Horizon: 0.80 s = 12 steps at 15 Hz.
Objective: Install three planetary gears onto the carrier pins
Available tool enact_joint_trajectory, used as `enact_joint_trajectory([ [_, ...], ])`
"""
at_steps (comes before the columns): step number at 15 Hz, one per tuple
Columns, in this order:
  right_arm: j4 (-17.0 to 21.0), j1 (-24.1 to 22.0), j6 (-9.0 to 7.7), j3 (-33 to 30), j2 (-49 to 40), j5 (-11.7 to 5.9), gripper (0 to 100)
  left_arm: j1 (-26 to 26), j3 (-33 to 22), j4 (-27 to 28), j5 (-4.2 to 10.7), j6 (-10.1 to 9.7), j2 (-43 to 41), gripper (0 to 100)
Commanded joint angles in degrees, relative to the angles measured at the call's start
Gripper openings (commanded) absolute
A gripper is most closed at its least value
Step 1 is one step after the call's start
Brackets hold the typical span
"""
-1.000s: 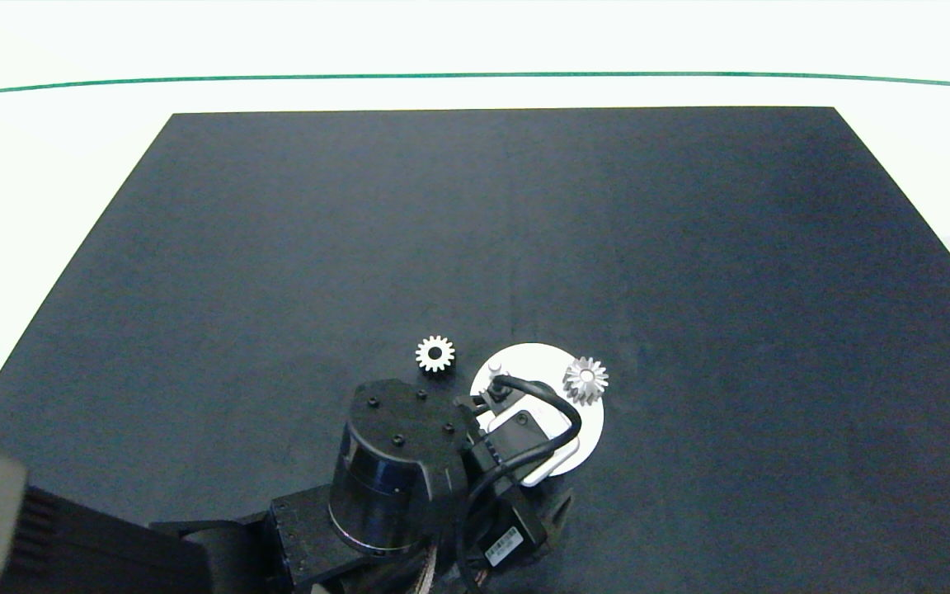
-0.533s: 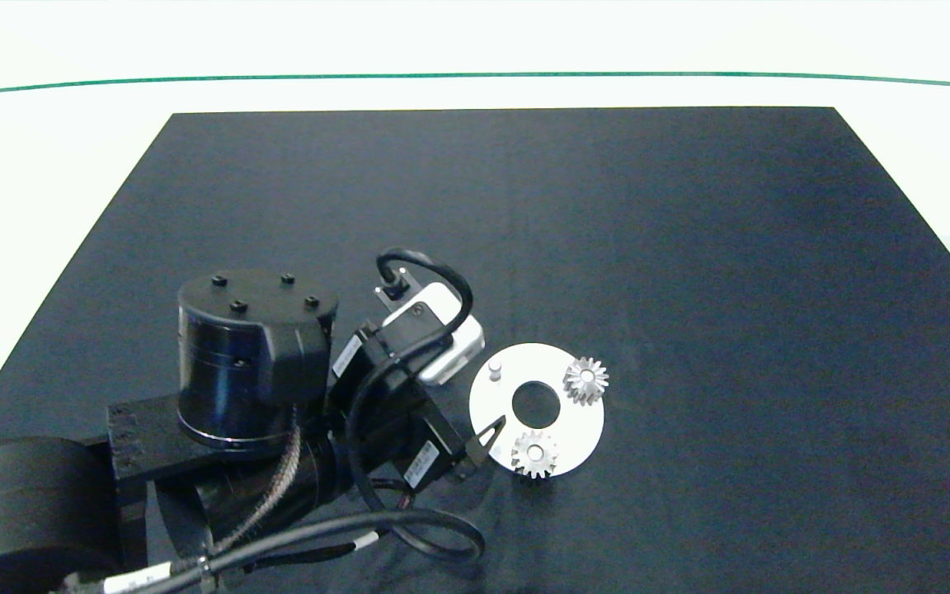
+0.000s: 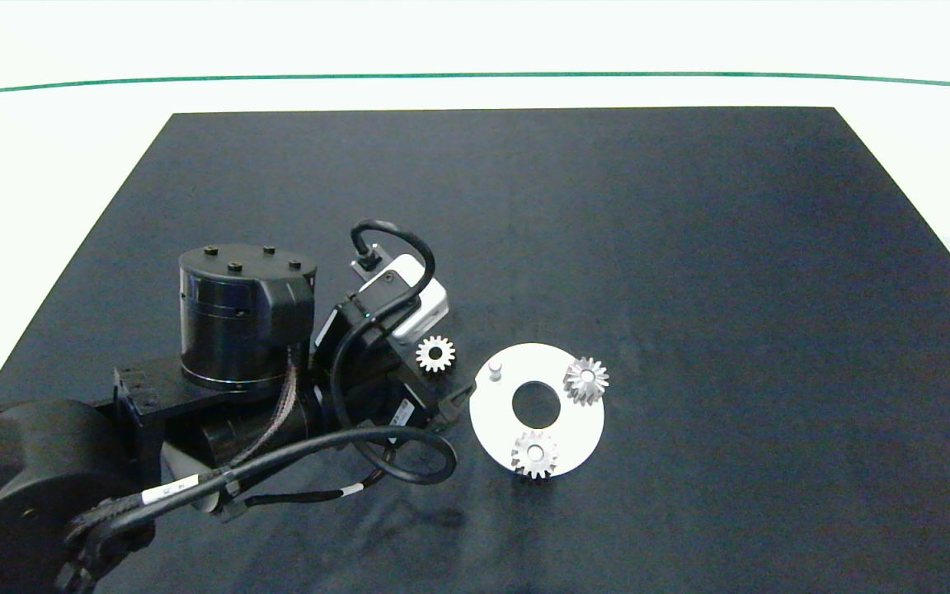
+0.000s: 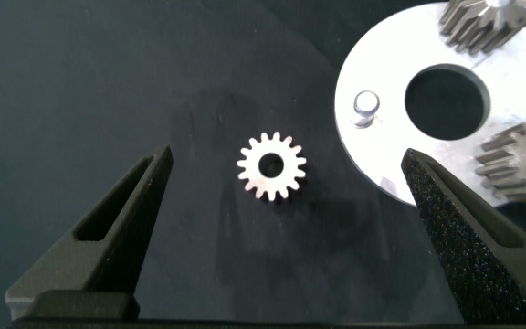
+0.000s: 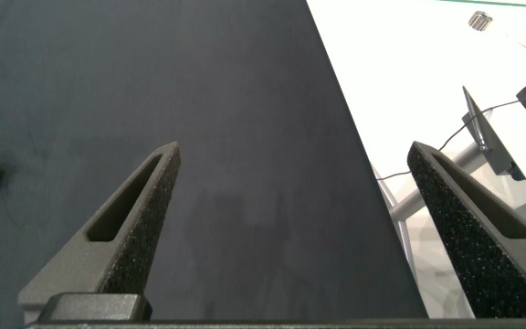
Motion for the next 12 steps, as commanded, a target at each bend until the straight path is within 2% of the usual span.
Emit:
enact_joint_trajectory([
  [1,0.1,0.1,-0.24,-0.1,0.0,-0.15,100,0.2,-0.2,-3.6,-0.03,0.26,4.3,100],
  [7,0.1,0.1,-0.24,0.0,-0.4,-0.15,100,1.5,-0.1,-3.9,-0.73,0.44,7.3,100],
  [12,0.1,0.1,-0.24,0.0,-0.4,-0.15,100,3.1,-0.3,-3.9,-2.66,1.14,7.6,93],
])
